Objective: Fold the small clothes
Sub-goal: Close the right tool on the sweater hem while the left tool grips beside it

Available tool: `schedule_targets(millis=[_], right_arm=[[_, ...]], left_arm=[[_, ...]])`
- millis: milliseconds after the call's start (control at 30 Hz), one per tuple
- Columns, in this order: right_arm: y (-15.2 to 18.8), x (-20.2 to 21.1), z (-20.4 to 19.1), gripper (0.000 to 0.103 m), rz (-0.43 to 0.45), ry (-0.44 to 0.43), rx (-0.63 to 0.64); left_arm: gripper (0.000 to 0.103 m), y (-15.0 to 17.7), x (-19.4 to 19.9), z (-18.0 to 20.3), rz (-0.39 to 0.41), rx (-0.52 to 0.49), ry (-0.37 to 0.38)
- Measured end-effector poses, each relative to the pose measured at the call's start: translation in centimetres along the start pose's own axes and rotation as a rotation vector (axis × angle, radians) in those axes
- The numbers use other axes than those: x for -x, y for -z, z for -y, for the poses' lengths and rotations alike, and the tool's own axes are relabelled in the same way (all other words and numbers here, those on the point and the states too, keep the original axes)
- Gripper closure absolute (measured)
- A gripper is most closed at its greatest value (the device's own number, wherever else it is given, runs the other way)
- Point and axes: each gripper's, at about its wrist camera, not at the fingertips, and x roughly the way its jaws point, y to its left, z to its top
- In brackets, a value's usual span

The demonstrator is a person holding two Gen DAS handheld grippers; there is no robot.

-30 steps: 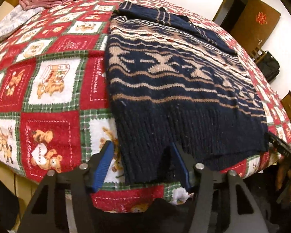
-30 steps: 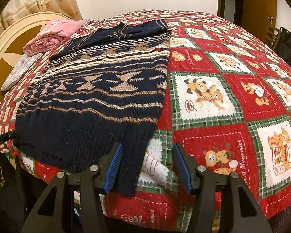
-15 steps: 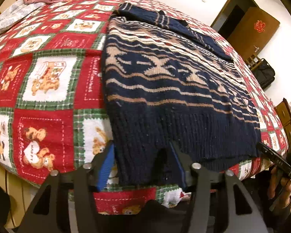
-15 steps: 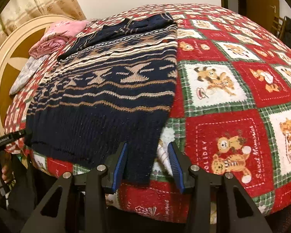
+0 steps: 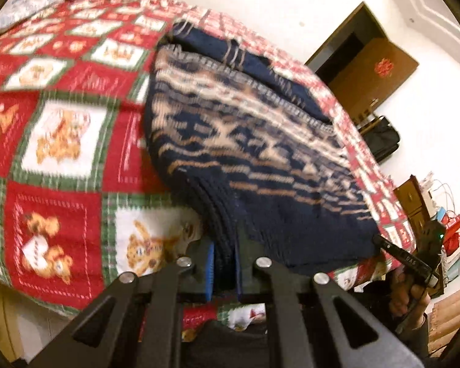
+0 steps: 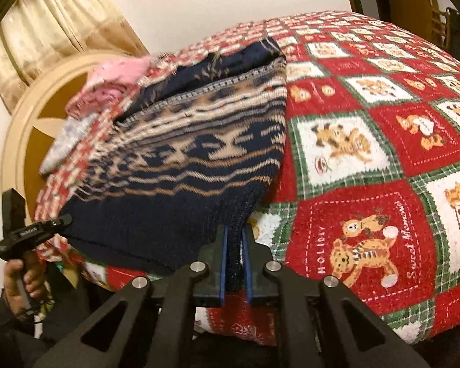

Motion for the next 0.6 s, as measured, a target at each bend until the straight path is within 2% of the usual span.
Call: schedule_targets(millis=[100,267,400,500,600], right_arm=[[0.0,0.0,-0.1,0.095,0.007,-0.007,-0.006],[-0.4,0.5,-0.3,0.095,0.022,-0.029,-0.014],[-0.4,-0.2,0.0,0.095,-0.020,-0.010,-0.005],[-0.2,-0.9,1.0,0.093,-0.068,-0.042,-0.061],[-0.1,-1.0,1.4,0.093,-0.077,-0.060,-0.086]], left_arm=[[0.093,-0.4,0.7,0.5,0.034,-0.017,0.018],[0.093,-0.7,0.9,0.1,0.037,-0.001,0.043],[0.093,-0.6,1.0,0.2,0.033,-0.005,0.060],[0.093,-0.9,1.4,0.5,0.041,0.001,0.086],[0.093,-1.2,1.9,0.5,0.053,0.003,0.087]])
